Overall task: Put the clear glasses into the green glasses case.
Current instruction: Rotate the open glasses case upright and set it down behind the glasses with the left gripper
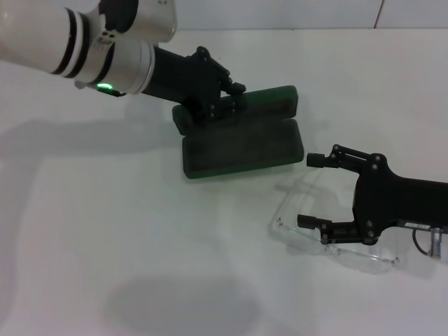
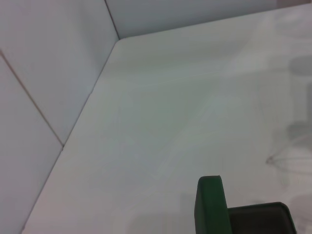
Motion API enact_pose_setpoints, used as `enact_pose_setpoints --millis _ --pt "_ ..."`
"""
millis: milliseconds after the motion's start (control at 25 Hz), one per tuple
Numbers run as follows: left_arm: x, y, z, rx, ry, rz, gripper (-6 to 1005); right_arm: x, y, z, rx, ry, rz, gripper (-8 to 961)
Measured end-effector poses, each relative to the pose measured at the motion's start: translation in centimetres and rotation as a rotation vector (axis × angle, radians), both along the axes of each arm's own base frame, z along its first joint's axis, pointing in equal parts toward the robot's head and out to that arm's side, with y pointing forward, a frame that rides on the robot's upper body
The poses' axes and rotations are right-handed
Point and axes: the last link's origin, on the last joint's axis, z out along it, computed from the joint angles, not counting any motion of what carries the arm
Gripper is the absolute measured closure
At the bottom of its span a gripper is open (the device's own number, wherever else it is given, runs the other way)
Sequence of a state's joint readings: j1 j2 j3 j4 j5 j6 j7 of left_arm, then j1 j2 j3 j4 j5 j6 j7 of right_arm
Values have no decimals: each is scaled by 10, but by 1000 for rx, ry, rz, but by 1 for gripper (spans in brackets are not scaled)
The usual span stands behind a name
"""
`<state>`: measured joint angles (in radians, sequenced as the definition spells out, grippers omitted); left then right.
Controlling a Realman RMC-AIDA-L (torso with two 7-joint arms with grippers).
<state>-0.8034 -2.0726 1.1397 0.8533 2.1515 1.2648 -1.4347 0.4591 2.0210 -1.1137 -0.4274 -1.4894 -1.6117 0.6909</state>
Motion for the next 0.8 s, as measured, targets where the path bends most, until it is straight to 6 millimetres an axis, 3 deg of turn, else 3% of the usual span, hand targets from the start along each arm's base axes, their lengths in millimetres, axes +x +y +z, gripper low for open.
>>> enact_pose_setpoints --millis 280,800 --pt "-9 0 -7 13 51 1 799 -1 0 0 -2 3 5 96" --pt "-6 -10 -22 -44 75 -23 796 -1 0 0 -7 -2 12 96"
